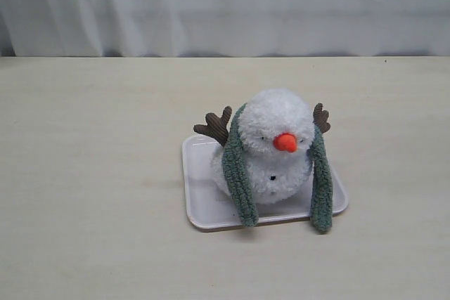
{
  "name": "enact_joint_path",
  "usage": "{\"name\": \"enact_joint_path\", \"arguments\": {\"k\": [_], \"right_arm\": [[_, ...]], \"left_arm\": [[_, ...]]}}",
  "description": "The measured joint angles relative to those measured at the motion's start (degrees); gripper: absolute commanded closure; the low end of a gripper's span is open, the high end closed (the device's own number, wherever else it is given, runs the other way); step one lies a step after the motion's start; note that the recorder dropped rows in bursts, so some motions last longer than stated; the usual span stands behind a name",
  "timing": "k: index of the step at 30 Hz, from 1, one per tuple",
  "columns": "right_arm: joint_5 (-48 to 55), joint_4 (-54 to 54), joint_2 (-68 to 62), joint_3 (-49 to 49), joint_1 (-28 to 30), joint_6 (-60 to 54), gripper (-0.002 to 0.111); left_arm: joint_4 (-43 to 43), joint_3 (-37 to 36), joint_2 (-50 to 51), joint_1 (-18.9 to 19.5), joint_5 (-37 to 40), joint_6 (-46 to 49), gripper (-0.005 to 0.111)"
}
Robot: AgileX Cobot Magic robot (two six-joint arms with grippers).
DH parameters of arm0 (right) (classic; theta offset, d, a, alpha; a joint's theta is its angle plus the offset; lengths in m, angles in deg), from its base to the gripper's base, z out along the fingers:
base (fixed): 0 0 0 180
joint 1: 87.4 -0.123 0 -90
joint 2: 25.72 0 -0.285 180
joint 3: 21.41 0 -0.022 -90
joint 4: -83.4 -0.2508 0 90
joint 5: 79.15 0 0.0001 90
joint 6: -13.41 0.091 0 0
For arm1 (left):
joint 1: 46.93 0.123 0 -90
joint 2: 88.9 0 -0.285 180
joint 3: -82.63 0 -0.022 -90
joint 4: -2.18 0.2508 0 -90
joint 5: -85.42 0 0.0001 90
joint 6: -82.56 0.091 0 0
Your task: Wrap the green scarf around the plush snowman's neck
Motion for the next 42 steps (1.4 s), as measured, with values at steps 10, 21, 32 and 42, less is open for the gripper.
{"name": "enact_joint_path", "arguments": {"k": [10, 21, 32, 42], "right_arm": [[0.3, 0.0, 0.0, 0.0, 0.0, -1.1, 0.101], [0.8, 0.0, 0.0, 0.0, 2.1, 0.8, 0.101], [0.9, 0.0, 0.0, 0.0, 2.1, 3.8, 0.101], [0.9, 0.0, 0.0, 0.0, 2.1, 3.8, 0.101]], "left_arm": [[0.0, 0.0, 0.0, 0.0, 0.0, 0.0, 0.107], [0.0, 0.0, 0.0, 0.0, 0.0, 0.0, 0.107], [0.0, 0.0, 0.0, 0.0, 0.0, 0.0, 0.107], [0.0, 0.0, 0.0, 0.0, 0.0, 0.0, 0.107]]}}
